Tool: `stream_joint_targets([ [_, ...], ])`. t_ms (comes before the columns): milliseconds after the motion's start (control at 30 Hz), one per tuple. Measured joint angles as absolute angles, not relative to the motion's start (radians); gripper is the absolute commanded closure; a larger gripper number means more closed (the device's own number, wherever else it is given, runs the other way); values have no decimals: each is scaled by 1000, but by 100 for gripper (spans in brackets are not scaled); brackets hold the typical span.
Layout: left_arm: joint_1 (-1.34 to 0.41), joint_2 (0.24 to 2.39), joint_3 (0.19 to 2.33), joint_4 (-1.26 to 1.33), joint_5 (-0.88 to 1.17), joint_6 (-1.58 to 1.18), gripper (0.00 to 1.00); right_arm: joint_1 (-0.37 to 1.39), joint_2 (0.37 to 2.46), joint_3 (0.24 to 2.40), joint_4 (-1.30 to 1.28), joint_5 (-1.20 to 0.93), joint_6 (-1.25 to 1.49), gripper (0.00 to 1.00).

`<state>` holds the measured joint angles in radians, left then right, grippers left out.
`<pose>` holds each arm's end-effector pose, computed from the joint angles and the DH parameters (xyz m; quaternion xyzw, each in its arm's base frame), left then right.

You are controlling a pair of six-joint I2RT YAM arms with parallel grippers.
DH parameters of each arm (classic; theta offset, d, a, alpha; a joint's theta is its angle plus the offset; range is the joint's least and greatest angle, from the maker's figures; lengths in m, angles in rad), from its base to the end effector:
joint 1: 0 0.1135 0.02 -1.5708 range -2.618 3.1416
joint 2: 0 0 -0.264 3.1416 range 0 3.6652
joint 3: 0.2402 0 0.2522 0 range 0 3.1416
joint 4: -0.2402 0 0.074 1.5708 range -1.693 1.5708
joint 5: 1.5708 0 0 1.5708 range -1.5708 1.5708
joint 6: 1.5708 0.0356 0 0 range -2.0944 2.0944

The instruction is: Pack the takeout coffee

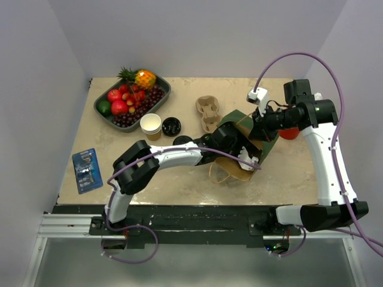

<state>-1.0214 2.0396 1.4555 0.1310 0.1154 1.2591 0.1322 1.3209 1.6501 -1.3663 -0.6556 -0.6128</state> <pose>0.2446 -0.4073 0.2161 0.7820 0.3255 0.0142 0.5314 0.2143 0.0504 0.4173 -0.4114 0.8197 0.2422 0.3164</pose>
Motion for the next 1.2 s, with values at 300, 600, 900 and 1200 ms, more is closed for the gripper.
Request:
stream_joint_targets([
  [300, -1020, 2042, 1392, 334, 90, 1241, 100, 132, 1324, 1655, -1362, -657, -611, 100],
  [600, -1005, 1987, 1272, 481, 142, 1243, 93, 133, 1374, 1709, -1371, -677, -600, 100],
  [900, -1002, 1962, 1245, 508, 118, 1242, 61, 133, 1375, 1723, -1370, -677, -598, 100],
  [1200, -1002, 1898, 1227, 465, 70, 1168, 46, 133, 1382, 1756, -1369, -645, -599, 100],
])
